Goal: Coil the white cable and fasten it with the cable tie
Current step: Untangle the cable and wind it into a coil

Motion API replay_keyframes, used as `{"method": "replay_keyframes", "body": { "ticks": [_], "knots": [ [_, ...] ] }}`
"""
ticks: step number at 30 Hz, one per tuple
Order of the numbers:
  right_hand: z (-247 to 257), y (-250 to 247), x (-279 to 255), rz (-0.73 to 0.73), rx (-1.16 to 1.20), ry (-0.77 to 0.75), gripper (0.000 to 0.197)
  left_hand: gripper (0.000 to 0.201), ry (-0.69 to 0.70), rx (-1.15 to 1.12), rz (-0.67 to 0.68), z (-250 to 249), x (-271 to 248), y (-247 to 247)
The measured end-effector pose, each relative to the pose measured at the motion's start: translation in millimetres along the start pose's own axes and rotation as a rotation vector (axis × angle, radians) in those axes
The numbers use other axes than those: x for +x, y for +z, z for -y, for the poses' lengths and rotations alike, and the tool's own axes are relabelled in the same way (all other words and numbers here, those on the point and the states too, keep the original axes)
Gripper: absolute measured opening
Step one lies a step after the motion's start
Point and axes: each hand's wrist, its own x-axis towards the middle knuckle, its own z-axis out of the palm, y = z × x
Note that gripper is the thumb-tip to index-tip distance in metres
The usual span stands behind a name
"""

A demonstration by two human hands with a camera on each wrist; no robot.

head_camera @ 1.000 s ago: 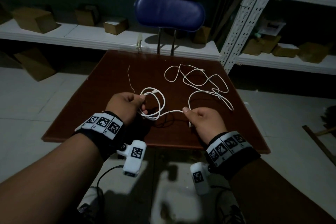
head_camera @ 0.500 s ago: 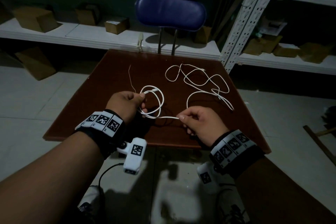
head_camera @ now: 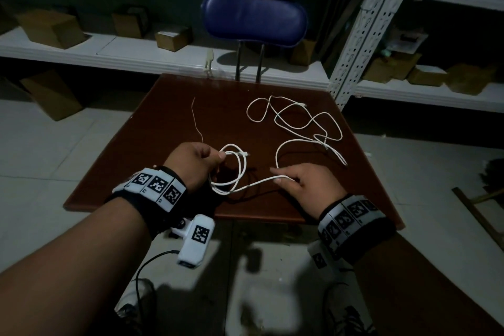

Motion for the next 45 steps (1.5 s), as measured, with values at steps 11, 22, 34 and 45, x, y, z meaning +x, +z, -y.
{"method": "replay_keyframes", "body": {
  "ticks": [11,22,34,45],
  "knots": [
    [7.0,2.7,0.7,-0.076,0.654,0.411,0.026,0.037,0.005,0.0,0.007,-0.1,0.6,3.0],
    [11.7,17.2,8.9,-0.316,1.372,0.594,0.037,0.033,-0.002,0.041,0.085,-5.2,-6.4,9.2],
    [-5.3,30.5,12.2,-0.158,0.621,0.316,0.031,0.02,0.019,0.152,0.222,-7.7,-14.9,16.0],
    [15.6,32.4,10.7,0.103,1.313,0.376,0.033,0.023,0.0,0.103,0.213,-9.9,-17.2,20.1]
  ]
}}
